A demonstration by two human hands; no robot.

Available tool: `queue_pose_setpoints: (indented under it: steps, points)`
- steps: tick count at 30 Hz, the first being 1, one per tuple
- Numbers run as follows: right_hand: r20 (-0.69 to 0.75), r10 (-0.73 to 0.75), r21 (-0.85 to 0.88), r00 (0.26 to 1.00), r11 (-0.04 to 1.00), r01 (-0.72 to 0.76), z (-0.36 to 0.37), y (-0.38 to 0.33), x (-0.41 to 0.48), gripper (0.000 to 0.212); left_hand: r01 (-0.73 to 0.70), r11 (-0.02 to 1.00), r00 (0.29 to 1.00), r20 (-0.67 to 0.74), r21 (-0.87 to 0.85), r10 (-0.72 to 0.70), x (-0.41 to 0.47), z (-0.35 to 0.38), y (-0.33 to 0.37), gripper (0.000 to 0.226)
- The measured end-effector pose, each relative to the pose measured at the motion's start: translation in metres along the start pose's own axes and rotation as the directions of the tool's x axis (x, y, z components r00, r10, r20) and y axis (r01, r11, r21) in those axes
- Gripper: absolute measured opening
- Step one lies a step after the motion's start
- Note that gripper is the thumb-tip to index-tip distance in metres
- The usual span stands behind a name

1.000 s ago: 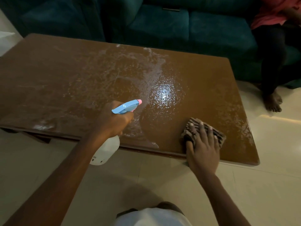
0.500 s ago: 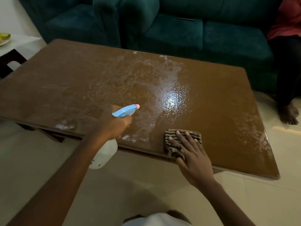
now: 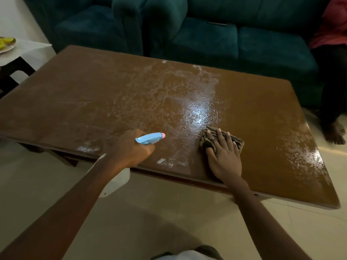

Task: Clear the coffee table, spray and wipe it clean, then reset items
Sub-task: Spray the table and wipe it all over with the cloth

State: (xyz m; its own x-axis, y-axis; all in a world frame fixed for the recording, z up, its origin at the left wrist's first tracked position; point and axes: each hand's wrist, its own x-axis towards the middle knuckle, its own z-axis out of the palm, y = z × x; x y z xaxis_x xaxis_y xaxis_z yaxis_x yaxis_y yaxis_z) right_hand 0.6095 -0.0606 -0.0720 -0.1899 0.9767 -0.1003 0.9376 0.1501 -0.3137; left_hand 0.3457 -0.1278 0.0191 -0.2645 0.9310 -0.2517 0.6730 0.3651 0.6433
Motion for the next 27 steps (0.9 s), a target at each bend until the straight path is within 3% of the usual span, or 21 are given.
queue_pose_setpoints:
  steps: [5, 8, 11, 14, 17, 21, 24, 27]
  points:
    - [0.073, -0.203, -0.048, 0.976, 0.977, 0.207, 0.022, -0.072, 0.036, 0.058, -0.001, 0.991, 0.991, -0.135, -0.135, -0.017, 0.0, -0.018, -0.011, 0.012]
    - [0.125, -0.416, -0.069, 0.901, 0.902, 0.426, 0.031, -0.09, 0.008, 0.062, 0.013, 0.983, 0.985, -0.166, -0.184, -0.044, 0.002, -0.024, -0.014, 0.014]
    - [0.162, -0.549, -0.056, 0.82, 0.825, 0.563, 0.029, -0.066, -0.028, 0.06, 0.031, 0.972, 0.979, -0.187, -0.231, -0.076, 0.006, -0.03, -0.013, 0.009]
    - [0.137, -0.521, -0.072, 0.842, 0.843, 0.533, 0.019, -0.026, -0.037, 0.059, 0.067, 0.952, 0.972, -0.195, -0.3, -0.129, 0.015, -0.031, -0.013, 0.004]
    - [0.092, -0.353, -0.061, 0.931, 0.931, 0.36, 0.006, -0.005, -0.007, 0.059, 0.089, 0.939, 0.969, -0.187, -0.333, -0.158, 0.022, -0.034, -0.015, 0.011]
    - [0.048, -0.185, -0.078, 0.982, 0.979, 0.188, 0.011, -0.039, 0.047, 0.059, 0.129, 0.928, 0.956, -0.204, -0.349, -0.21, 0.024, -0.035, -0.016, 0.021]
    - [0.091, -0.33, -0.065, 0.94, 0.939, 0.336, 0.028, -0.092, 0.044, 0.06, 0.155, 0.919, 0.946, -0.215, -0.363, -0.244, 0.022, -0.036, -0.012, 0.021]
    - [0.183, -0.564, -0.051, 0.805, 0.812, 0.581, 0.038, -0.112, 0.008, 0.061, 0.179, 0.908, 0.937, -0.215, -0.378, -0.275, 0.019, -0.039, -0.003, 0.016]
